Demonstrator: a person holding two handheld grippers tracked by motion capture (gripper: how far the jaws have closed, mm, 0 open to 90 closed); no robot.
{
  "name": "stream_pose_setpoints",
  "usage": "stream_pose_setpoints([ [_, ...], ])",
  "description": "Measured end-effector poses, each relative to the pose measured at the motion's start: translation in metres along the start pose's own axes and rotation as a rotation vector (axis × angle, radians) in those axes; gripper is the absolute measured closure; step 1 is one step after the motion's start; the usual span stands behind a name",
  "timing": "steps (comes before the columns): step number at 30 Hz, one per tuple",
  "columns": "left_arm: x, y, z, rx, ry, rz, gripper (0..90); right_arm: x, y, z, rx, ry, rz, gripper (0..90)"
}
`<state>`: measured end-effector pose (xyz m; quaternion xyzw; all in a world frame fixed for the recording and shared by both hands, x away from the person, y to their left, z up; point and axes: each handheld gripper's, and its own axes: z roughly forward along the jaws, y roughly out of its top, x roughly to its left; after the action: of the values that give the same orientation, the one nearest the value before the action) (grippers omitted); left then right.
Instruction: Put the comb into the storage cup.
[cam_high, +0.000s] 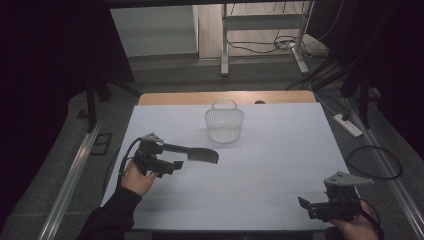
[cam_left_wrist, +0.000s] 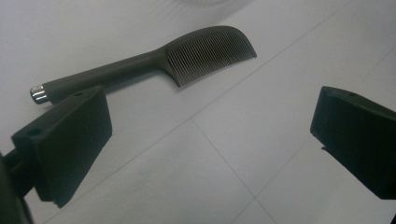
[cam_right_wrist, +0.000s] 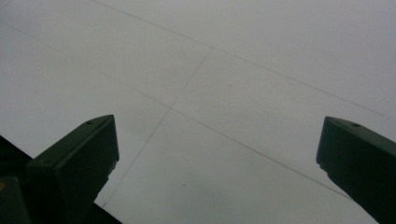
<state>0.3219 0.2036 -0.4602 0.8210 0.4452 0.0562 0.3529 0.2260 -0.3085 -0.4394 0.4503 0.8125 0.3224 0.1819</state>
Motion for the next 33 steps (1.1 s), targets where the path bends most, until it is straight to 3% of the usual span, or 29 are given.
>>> stream_pose_setpoints([
  [20,0.015,0.028,0.025,0.027,0.008,-0.014,0.0,0.001,0.000,0.000,0.004,0.001,-0.010,0.0],
  [33,0.023,0.043,0.039,0.050,0.053,-0.001,0.0,0.000,0.000,0.000,0.005,0.003,-0.008,0.0],
])
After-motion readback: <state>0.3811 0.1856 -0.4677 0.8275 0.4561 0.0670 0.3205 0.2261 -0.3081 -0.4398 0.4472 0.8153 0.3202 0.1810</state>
